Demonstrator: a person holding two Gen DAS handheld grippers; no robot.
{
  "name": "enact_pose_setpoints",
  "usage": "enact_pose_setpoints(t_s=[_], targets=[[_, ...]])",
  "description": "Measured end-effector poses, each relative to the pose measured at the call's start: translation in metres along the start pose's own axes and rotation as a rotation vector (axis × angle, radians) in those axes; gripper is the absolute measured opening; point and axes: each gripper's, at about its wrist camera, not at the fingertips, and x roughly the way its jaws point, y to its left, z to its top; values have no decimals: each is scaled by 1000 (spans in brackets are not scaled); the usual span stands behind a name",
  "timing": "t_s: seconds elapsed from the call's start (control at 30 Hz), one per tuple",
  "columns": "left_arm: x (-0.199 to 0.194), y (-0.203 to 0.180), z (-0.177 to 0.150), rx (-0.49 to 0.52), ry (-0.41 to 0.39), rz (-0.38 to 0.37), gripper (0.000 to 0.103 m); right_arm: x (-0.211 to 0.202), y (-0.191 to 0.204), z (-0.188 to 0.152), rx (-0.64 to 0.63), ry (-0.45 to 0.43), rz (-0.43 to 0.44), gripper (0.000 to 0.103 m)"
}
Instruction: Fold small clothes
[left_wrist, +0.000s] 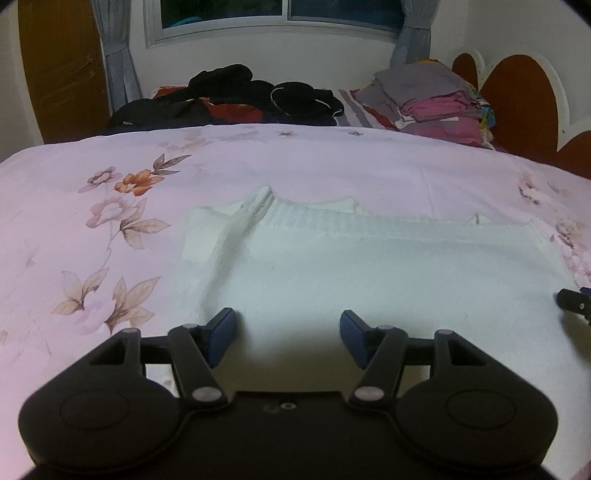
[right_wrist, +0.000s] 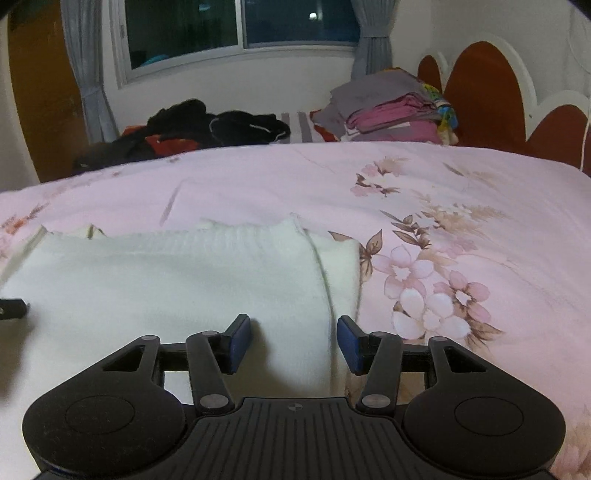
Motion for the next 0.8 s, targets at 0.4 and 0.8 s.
enact_pose_setpoints(t_s=[0.4,0.8], targets=[[-16,-5,-23,-9,17,-16,63,-25,41,-24,-90,-6,73,51],[-27,11,-40,-1,30,-27,64,-52,5,-33,-14,-15,-60,51]])
